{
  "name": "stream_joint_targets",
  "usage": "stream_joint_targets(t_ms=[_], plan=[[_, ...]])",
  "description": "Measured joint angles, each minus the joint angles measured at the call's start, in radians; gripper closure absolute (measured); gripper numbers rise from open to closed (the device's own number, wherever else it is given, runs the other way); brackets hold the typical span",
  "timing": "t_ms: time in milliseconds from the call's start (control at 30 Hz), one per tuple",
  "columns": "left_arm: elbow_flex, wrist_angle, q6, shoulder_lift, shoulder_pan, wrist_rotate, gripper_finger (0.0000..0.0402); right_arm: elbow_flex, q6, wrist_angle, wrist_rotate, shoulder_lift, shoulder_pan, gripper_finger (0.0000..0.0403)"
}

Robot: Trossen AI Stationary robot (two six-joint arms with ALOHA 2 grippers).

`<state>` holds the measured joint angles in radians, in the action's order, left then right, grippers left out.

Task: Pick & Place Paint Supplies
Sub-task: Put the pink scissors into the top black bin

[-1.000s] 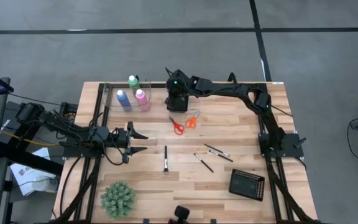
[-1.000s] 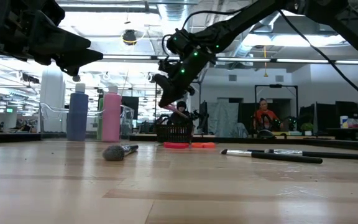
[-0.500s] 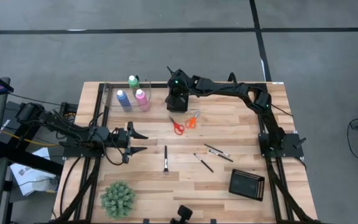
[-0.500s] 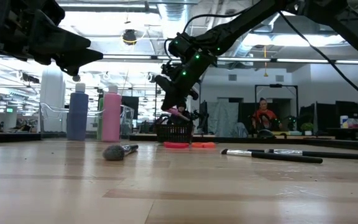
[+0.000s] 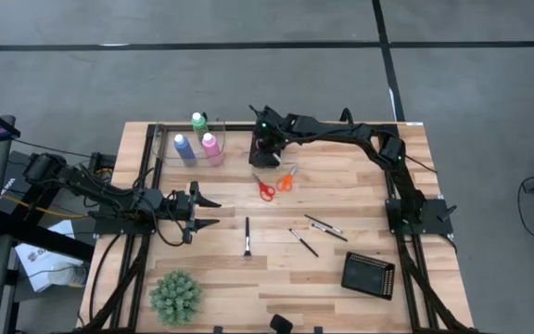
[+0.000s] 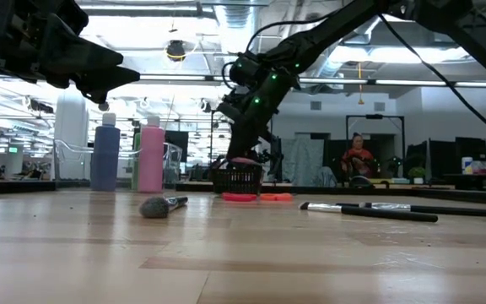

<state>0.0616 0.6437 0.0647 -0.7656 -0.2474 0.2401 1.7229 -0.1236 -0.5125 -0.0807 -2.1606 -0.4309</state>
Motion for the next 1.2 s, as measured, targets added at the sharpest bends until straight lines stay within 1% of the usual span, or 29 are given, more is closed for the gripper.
stream_joint_targets(t_ms=[100,333,867,1000,1200], plan=[[0.0,0.0,0.0,0.0,0.0,0.0,0.0192,0.0,0.004,0.008,-0.001,-0.003,-0.007,0.0403],[0.0,0.0,0.0,0.0,0.0,0.004,0.0192,0.0,0.019,0.093,-0.001,-0.003,-0.01,0.0403],[0.0,-0.016,0.0,0.0,0.0,0.003,0.0192,0.0,0.019,0.087,-0.002,-0.003,-0.016,0.0402],[0.0,-0.015,0.0,0.0,0.0,0.0,0.0192,0.0,0.011,0.085,-0.025,-0.003,-0.015,0.0387],[0.0,-0.015,0.0,0.0,0.0,-0.001,0.0192,0.0,-0.011,0.086,-0.052,-0.003,-0.014,0.0343]])
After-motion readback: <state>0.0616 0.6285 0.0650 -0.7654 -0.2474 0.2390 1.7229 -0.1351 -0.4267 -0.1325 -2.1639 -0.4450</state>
